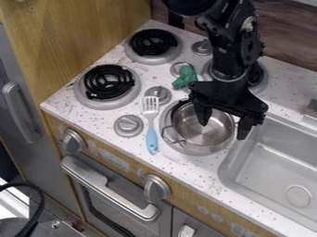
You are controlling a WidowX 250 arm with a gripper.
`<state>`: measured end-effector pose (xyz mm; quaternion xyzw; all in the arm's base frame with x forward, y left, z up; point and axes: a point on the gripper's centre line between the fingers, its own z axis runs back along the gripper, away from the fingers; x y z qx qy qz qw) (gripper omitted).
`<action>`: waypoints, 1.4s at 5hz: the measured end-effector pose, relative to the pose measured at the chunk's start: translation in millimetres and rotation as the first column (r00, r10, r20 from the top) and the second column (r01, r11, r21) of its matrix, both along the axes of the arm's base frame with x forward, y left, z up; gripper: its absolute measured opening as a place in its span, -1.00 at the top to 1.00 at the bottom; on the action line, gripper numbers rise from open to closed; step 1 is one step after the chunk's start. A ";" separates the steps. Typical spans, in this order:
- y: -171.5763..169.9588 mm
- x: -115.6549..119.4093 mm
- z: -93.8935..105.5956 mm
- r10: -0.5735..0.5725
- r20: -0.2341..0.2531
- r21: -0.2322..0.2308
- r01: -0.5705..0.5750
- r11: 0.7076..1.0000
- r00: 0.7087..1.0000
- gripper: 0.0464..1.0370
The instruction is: Place the silver pot on the bottom left burner
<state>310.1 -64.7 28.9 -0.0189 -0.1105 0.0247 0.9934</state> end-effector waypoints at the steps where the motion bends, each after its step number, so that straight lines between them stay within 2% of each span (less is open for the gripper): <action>1: 0.3 -5.1 -9.7 -0.004 -0.033 0.006 0.004 1.000 0.999 -0.93; 2: -5.4 -3.1 -23.6 -0.103 -0.057 -0.008 0.103 0.995 0.993 -0.93; 3: -16.3 8.7 -39.0 -0.169 -0.101 -0.002 0.170 0.985 0.980 -0.93; 4: -24.7 18.0 -50.6 -0.209 -0.125 0.007 0.211 0.977 0.970 -0.93; 5: -22.2 26.9 -60.8 -0.201 -0.145 0.037 0.208 0.977 0.969 -0.93; 6: -12.8 31.4 -70.4 -0.161 -0.135 0.069 0.171 0.983 0.978 -0.93; 7: -11.4 32.4 -69.8 -0.153 -0.130 0.068 0.163 0.984 0.980 -0.86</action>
